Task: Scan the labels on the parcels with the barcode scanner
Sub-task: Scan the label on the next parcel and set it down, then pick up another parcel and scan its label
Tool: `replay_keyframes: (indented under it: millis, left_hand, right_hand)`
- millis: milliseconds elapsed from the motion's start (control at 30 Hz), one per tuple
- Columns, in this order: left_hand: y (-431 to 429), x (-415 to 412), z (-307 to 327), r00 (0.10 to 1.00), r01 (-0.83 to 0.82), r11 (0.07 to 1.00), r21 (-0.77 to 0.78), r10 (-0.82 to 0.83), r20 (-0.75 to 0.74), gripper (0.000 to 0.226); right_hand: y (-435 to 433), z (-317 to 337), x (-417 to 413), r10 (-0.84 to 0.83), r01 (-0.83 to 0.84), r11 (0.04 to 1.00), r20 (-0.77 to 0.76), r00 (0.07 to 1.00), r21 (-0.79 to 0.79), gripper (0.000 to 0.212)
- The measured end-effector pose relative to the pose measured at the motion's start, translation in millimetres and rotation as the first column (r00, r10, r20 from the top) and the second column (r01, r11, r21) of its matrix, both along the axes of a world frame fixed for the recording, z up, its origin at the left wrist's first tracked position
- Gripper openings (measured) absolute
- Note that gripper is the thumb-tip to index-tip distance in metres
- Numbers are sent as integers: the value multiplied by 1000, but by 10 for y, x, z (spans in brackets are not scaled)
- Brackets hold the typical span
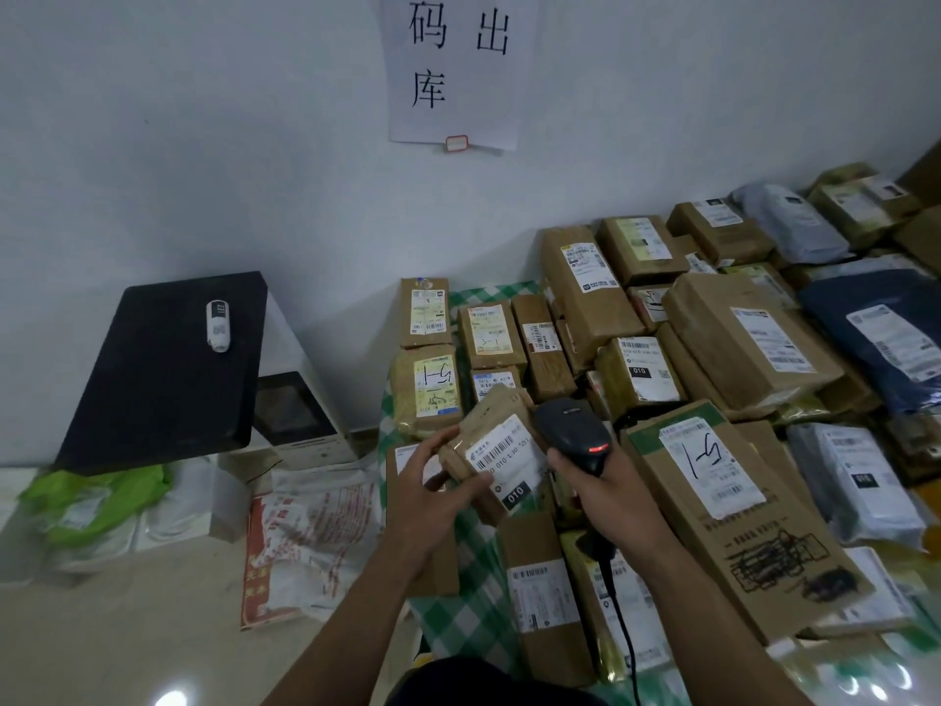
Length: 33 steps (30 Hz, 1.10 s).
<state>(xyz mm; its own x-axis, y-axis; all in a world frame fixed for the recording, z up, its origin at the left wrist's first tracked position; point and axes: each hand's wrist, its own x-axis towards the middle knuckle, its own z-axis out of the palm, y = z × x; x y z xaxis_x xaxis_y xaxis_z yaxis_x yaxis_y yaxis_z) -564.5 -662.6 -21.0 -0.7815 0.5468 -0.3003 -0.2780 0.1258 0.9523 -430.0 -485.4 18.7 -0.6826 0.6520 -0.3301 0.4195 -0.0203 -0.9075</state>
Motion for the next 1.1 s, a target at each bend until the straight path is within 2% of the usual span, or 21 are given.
replay_keyframes:
  millis: [100,267,500,633,833,1100]
  left_hand:
    - [-15,-128,-4,996,-12,999,-49,8,-87,60]
    - [-48,-398,-15,969,-104,982,-158,64,-240,60]
    - [-191,-579,-235,919,-288,924,-250,193,-343,68]
    - [-279,-593,-325,898,-364,894,-260,262,-353,69]
    - [-343,-609,-296,895,-380,881,-281,273,-353,70]
    - [-369,-614,-237,888,-390,869,-305,266,-376,71]
  right_hand:
    - [-21,63,-17,39,-39,999,-6,999,4,37]
    - [-49,182,-80,196,-198,979,37,980,53,30]
    - [-218,278,-295,388,-403,910,140,911,100,49]
    - [-321,328,-365,413,-431,898,165,896,92,50]
    - [-385,346,-408,463,-490,866,214,860,94,52]
    - [-428,345,-412,471,-496,862,203,859,98,52]
